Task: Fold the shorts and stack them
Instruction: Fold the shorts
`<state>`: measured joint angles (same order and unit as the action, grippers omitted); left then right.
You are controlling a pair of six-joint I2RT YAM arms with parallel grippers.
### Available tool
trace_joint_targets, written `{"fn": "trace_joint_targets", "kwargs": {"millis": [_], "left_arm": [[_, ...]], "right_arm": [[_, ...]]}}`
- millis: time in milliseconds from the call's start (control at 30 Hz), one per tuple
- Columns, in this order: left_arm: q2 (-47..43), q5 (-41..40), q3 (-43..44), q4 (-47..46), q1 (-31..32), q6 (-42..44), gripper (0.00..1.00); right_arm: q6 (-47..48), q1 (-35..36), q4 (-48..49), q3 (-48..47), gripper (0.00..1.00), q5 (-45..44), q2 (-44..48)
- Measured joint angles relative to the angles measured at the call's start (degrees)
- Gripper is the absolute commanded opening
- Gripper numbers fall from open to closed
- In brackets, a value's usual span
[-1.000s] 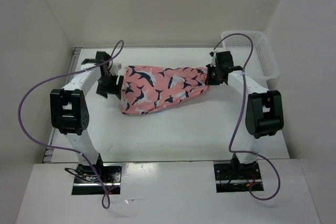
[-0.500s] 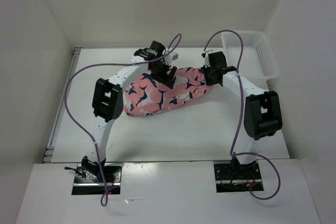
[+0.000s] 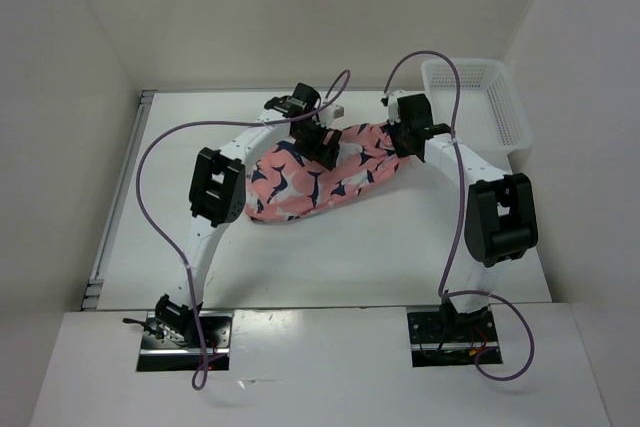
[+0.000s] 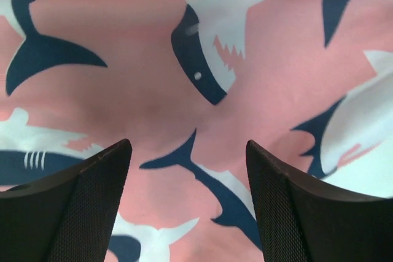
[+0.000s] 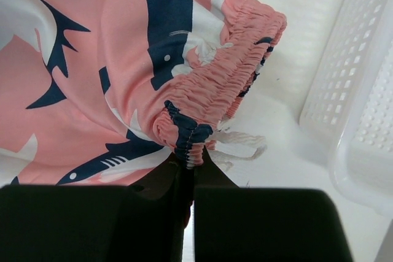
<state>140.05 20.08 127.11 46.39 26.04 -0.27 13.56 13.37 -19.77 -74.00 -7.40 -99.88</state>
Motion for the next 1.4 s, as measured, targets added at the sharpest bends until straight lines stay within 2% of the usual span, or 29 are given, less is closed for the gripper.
{"fn": "trace_joint_targets", "kwargs": {"millis": [167,367,467,567,633,700,733,833,867,1000,1167,1400], "left_arm": [[-6.58,-1.38,-5.14,-0.48,-1.20,0.02,0.82],[-22.18,-7.65,-22.32,-3.58,-10.21,0.07,0.82],[-23.76,-10.78,-28.50,-4.76,-14.86,0.02,0.82],[-20.87,-11.54,-31.06,-4.61,-16.17,0.02,0.82],[-18.03,-11.32,-31.28,-4.87,-15.72,0.02,0.78],[-15.98,-11.52,-30.42,-4.63,-15.08,0.20,0.69],[-15.98,-10.86,-30.25,-5.31,-14.95,-0.07,0.57],[-14.75,-9.79,-29.46,-6.62,-14.62,0.09,0.42],[-14.53,-9.14,-29.31,-6.93,-14.73,0.04,0.31],[-13.75,-5.81,-29.05,-7.58,-15.74,-0.04,0.11],[-13.25,-0.79,-29.11,-8.13,-16.39,-0.09,0.06],[-13.29,5.07,-31.17,-10.62,-18.08,-0.22,0.08]], "right_arm": [[7.28,0.39,1.25,0.00,0.00,-1.01,0.07],[18.40,3.28,4.17,-0.02,0.00,-5.64,0.96],[23.52,5.62,5.75,-0.39,0.00,-8.09,1.29],[27.74,8.41,6.78,-1.31,0.00,-10.23,1.31],[30.14,10.82,7.02,-2.27,0.00,-11.63,1.31],[32.28,13.79,7.39,-3.15,0.00,-12.96,1.31],[32.96,15.23,7.65,-3.50,0.00,-13.35,1.29],[34.29,20.68,7.80,-4.76,0.00,-14.01,1.27],[34.38,22.91,7.78,-5.25,0.00,-14.10,1.27],[34.21,31.45,7.76,-7.02,0.00,-13.11,0.63],[31.67,39.65,7.19,-13.44,0.00,-7.78,-5.66],[27.26,41.38,4.48,-22.62,0.00,0.68,-17.64]]}}
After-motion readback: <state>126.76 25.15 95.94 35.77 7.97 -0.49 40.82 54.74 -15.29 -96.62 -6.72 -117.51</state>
